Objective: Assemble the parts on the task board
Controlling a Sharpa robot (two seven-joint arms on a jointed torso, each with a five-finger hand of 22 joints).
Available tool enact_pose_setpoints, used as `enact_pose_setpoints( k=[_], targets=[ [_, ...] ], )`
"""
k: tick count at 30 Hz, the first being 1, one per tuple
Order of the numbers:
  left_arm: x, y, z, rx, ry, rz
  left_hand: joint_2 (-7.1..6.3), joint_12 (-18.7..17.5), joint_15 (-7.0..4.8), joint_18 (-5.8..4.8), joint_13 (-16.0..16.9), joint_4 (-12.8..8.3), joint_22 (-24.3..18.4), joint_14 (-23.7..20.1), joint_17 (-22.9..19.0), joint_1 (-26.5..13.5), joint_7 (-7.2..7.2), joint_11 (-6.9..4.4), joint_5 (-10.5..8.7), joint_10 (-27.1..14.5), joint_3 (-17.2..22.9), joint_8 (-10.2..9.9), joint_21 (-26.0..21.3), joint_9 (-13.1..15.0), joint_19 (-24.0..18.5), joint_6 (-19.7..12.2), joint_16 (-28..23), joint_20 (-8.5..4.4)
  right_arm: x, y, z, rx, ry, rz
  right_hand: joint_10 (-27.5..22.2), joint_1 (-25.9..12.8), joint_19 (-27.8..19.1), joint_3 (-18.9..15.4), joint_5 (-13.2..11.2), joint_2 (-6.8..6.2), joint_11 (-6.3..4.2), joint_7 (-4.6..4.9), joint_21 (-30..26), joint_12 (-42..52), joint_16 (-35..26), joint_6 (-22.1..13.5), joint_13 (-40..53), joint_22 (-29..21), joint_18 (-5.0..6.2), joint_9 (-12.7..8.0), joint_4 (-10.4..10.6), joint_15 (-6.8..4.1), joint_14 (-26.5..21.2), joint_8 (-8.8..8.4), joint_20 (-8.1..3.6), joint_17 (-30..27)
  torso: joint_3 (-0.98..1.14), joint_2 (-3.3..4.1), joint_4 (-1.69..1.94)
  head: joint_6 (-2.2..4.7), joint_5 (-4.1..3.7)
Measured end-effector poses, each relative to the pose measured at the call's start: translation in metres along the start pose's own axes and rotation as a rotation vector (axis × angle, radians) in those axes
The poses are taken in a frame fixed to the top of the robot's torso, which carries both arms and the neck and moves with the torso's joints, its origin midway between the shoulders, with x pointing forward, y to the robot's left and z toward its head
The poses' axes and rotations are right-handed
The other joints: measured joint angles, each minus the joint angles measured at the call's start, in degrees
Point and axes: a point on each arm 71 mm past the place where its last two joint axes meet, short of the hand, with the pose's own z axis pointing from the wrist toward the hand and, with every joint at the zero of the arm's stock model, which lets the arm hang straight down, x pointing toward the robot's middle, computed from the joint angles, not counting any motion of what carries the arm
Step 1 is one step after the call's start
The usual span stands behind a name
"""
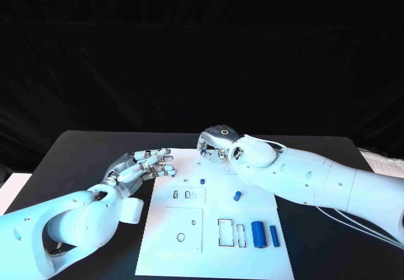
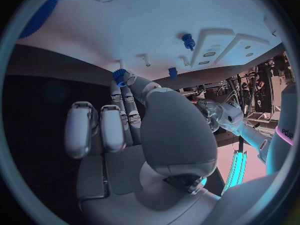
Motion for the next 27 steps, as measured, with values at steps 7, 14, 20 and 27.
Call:
enact_pose_setpoints(
  k=[7,14,20,27],
  targets=[
    [0.000,-0.001,0.000,0.002,0.001,0.001,0.00,0.00,0.00,0.00,0.00,0.00,0.00,0.00,0.00,0.00,0.00,0.00,0.00,0.00,0.00,0.00,0.00,0.00,0.00,0.00,0.00,0.00,0.005,0.004,0.002,-0.005,0.019,0.002,0.00,0.00,0.00,0.08,-0.01,0.00,0.00,0.00,0.21,-0.22,0.00,0.00,0.00,0.07,0.01,0.00,0.09,0.00,0.00,0.00,0.00,-0.01,0.02,0.00,0.08,-0.22,0.21],
    [-0.001,-0.002,0.000,0.003,-0.001,0.002,0.00,0.00,0.00,0.00,0.00,0.00,0.01,0.00,-0.01,0.00,0.00,0.00,0.00,0.00,0.00,0.00,0.00,0.00,0.00,0.00,0.00,0.00,0.007,0.003,0.003,0.000,0.028,0.000,-0.01,0.01,0.00,0.11,-0.02,0.01,0.00,0.00,0.20,-0.35,0.00,0.00,0.00,0.06,0.00,-0.01,0.13,0.00,0.00,0.00,0.00,-0.01,0.01,0.00,-0.01,-0.36,0.48],
    [0.000,-0.002,0.001,0.005,0.000,0.002,0.00,0.00,0.00,0.00,0.01,0.00,0.01,0.00,-0.01,0.00,0.00,0.00,0.00,0.00,0.00,0.00,0.00,0.00,0.00,0.00,0.00,0.00,0.009,0.002,0.005,0.005,0.035,-0.003,-0.01,0.01,0.00,0.11,-0.06,0.01,-0.01,0.00,0.20,-0.32,0.00,0.00,0.00,0.06,0.01,-0.02,0.13,0.00,0.00,0.00,0.00,-0.01,0.00,-0.01,-0.04,-0.31,0.46],
    [0.000,-0.002,0.001,0.005,-0.001,0.003,0.00,0.00,0.00,0.00,0.01,0.00,0.01,0.00,-0.01,0.00,0.00,0.00,0.00,0.00,0.00,0.00,0.00,0.00,0.00,0.00,0.00,0.00,0.015,0.001,0.007,0.012,0.052,-0.008,-3.41,-0.70,-0.75,0.68,-0.16,-0.70,-0.59,1.02,-0.18,0.08,-0.48,-3.59,-0.18,-1.45,0.01,-0.78,0.71,0.78,0.30,-0.51,0.74,-1.82,0.00,-0.01,-0.01,-0.15,0.22]
  ],
)
